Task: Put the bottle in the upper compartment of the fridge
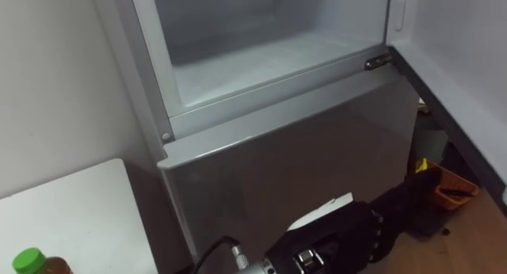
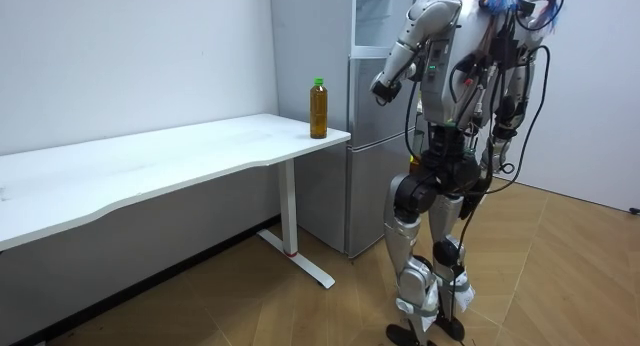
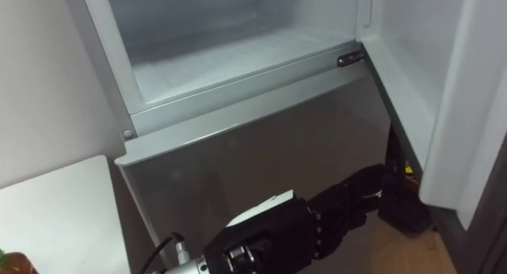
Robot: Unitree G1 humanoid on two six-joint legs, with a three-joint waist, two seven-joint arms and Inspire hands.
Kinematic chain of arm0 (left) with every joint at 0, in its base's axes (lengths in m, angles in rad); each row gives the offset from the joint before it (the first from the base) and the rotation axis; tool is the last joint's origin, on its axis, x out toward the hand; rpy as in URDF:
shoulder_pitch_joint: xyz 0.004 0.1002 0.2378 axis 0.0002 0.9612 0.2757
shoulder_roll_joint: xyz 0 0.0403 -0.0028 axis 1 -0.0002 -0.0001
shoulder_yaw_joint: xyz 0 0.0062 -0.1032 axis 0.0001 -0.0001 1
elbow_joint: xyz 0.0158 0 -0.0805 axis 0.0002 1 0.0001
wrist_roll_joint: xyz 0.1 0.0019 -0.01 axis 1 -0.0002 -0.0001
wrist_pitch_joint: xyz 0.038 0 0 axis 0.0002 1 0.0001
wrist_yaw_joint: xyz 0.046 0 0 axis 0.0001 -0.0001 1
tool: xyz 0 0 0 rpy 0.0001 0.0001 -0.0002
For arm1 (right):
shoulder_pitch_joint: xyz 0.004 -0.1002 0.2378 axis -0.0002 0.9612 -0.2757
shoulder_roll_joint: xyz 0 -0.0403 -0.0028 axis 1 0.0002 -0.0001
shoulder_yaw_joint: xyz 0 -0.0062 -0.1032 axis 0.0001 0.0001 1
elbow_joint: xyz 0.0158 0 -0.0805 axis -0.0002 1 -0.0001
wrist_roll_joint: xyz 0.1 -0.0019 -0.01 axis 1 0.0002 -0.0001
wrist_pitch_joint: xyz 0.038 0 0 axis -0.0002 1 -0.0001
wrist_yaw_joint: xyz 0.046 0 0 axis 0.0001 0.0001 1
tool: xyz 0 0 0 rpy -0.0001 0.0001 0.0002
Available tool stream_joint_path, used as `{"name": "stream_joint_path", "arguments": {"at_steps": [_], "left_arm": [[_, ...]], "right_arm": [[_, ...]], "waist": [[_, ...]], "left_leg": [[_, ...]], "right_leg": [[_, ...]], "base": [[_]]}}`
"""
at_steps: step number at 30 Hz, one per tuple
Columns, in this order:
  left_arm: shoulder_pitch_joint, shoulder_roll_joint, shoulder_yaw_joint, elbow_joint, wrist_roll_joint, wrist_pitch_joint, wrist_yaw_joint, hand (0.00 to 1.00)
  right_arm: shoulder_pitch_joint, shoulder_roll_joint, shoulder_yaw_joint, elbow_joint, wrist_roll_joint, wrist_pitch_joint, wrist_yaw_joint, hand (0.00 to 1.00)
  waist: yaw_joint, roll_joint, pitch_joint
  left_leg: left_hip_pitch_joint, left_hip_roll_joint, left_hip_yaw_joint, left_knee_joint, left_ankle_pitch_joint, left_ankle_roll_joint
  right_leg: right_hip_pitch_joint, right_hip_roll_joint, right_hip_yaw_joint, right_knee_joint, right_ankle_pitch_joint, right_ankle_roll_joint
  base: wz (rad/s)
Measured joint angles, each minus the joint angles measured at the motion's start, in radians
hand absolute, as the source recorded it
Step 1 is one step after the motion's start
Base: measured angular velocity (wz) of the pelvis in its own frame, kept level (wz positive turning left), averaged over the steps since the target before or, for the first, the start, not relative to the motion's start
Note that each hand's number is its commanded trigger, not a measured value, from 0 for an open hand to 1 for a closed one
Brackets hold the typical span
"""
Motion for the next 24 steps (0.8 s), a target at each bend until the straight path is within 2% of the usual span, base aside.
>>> {"name": "stream_joint_path", "arguments": {"at_steps": [9,13,20,24], "left_arm": [[-0.008,-0.022,-0.009,0.000,-0.002,0.000,-0.023,0.00],[-0.060,-0.028,-0.051,0.000,0.000,0.000,-0.038,0.00],[-0.091,-0.044,-0.060,0.000,0.024,0.000,-0.038,0.00],[-0.138,-0.032,-0.059,0.004,0.057,0.000,-0.032,0.00]], "right_arm": [[0.000,0.000,0.000,-0.001,0.004,-0.003,0.001,0.00],[-0.001,-0.005,0.000,0.004,0.004,-0.004,0.002,0.00],[-0.001,-0.018,-0.001,0.029,-0.003,-0.022,-0.001,0.00],[0.005,-0.025,-0.002,0.040,-0.003,-0.022,-0.001,0.00]], "waist": [[-0.002,0.003,-0.0020],[-0.004,0.011,-0.0046],[-0.011,0.030,-0.0044],[-0.006,0.030,-0.0043]], "left_leg": [[0.000,0.000,0.002,0.001,0.000,0.000],[-0.003,-0.001,0.002,0.003,0.000,0.000],[-0.001,0.000,0.002,0.004,0.000,0.000],[-0.001,0.000,0.005,0.004,0.000,0.000]], "right_leg": [[0.001,0.000,0.001,-0.001,0.000,0.000],[-0.001,-0.001,0.001,0.000,0.000,0.000],[-0.002,0.000,0.004,0.000,0.000,0.000],[-0.002,-0.001,0.003,0.000,0.000,0.000]], "base": [[0.00],[0.00],[-0.01],[-0.02]]}}
